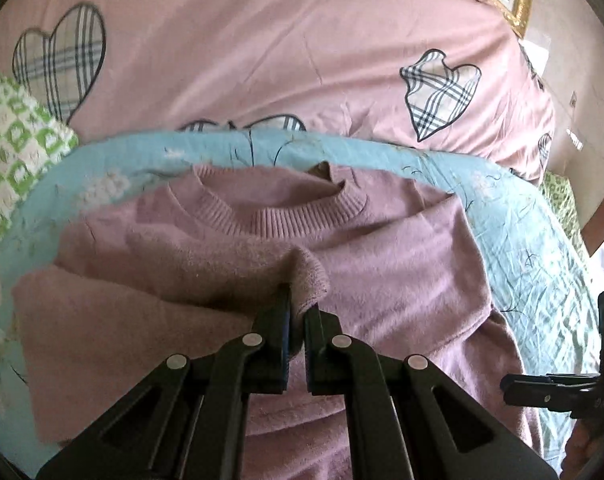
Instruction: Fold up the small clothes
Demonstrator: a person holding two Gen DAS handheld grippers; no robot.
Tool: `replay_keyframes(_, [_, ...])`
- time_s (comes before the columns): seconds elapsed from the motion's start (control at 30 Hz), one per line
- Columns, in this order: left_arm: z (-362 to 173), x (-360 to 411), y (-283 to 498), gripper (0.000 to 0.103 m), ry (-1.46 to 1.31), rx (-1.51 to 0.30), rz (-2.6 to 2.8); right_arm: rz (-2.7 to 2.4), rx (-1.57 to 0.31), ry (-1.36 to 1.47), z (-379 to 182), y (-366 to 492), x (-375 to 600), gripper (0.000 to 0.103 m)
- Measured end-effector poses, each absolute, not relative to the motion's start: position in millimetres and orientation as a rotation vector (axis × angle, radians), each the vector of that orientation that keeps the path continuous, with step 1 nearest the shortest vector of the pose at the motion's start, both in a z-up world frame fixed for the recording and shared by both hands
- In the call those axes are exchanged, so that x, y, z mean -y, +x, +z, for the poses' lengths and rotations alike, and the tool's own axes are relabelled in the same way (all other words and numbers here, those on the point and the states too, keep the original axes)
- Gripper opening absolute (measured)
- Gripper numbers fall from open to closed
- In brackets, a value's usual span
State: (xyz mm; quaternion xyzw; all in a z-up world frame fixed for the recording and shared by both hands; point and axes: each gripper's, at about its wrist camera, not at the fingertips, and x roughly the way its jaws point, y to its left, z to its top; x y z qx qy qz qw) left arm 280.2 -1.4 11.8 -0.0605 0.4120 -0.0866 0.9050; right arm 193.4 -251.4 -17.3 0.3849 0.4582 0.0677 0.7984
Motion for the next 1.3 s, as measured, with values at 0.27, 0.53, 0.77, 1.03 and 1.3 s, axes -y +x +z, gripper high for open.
replay_keyframes(0.27, [21,-17,265,0.003,-0.258,-0.796,-0.291,0.18,-0.986,0.896,-29,211,246,0.045])
replay_keyframes(0.53, [53,16,275,0.004,-0.27,-0.724,-0.429,0.139,-0.905,0.91,-15,240,243,0.045])
replay_keyframes(0.77, [-22,30,285,0.007,-0.213,-0.93,-0.395,0.032,-0.934,0.941,-37,236,266,0.045])
replay_keyframes(1.03, [-32,10,262,0.052,-0.195,-0.978,-0.33,0.085,-0.931,1.02,-43,237,261,0.045])
replay_keyframes(1.3, [-17,-55,217,0.065,-0.082,-0.967,-0.072,0.163,-0.934,1.186,-58,257,243,0.051])
